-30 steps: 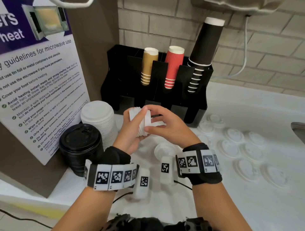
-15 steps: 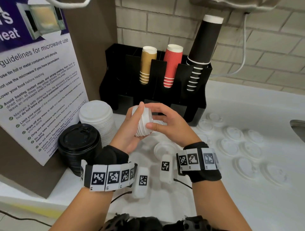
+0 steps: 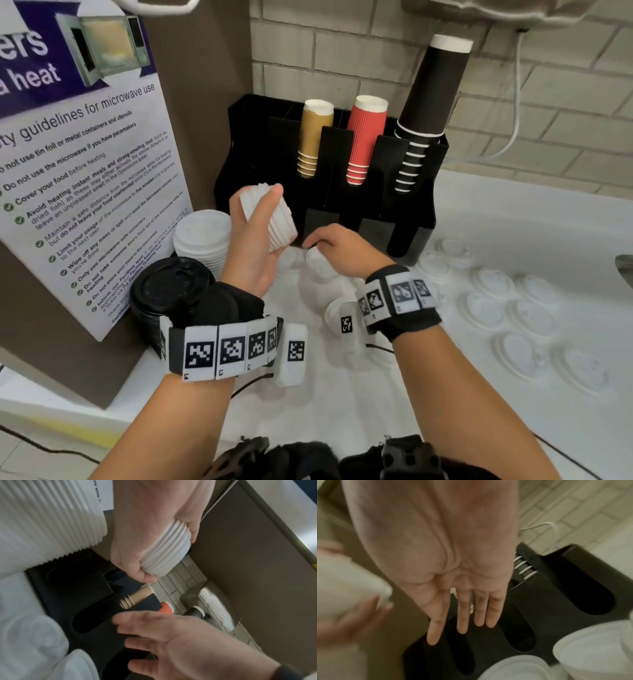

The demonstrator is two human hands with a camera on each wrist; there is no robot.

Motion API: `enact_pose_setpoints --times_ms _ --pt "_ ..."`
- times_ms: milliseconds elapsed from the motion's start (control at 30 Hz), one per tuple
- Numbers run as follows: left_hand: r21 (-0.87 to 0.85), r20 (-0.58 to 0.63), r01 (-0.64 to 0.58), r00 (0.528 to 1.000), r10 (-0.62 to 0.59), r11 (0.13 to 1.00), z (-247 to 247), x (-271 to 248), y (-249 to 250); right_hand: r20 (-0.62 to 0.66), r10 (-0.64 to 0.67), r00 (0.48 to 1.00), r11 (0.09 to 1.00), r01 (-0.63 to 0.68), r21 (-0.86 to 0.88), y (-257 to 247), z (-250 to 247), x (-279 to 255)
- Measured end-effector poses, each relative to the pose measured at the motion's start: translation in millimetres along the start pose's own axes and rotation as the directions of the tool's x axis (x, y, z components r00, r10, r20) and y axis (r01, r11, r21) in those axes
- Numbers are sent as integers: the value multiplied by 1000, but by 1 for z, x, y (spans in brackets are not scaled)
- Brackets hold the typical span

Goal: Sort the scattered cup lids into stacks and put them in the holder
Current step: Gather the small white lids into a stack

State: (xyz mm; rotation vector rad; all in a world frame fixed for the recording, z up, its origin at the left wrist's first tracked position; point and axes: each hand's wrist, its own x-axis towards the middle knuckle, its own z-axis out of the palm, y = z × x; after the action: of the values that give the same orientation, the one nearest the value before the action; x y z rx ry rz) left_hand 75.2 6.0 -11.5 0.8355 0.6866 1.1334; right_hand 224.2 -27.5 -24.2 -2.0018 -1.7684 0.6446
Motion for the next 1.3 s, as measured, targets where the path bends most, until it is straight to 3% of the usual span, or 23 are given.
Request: enact_pose_setpoints --times_ms 100,167,400,667,767,833,867,1000,1067,1167,1300 --pt "-12 -5 -51 999 51 999 1 1 6 260 53 964 939 40 -341 -15 17 17" --pt "-10 5 -60 998 60 998 2 1 9 331 65 941 892 94 -443 -23 29 25" --pt "19 12 -49 999 49 999 2 -3 9 286 116 951 747 107 -656 -27 47 46" --pt "38 42 -41 998 39 998 0 -5 7 301 111 947 753 117 -647 -19 52 58" --pt "40 61 -55 997 52 998 -1 -6 7 191 61 980 896 31 -443 -19 37 53" --pt "60 67 -78 995 74 995 -1 -7 6 94 8 996 994 2 -105 -15 20 45" --pt "68 75 -88 994 83 994 0 -8 5 36 -18 999 997 16 76 -13 12 40" --pt "83 64 -95 994 89 992 3 -13 0 -192 49 980 840 63 539 0 -4 7" --pt "86 50 -84 996 80 993 3 -13 -2 -194 117 974 726 49 686 8 -2 -7" --pt "87 79 -8 997 1 996 4 -14 -6 -110 127 986 665 -3 747 10 8 -18" --pt "56 207 148 966 -157 987 5 -15 -12 -114 182 977 594 -17 804 8 13 -21"
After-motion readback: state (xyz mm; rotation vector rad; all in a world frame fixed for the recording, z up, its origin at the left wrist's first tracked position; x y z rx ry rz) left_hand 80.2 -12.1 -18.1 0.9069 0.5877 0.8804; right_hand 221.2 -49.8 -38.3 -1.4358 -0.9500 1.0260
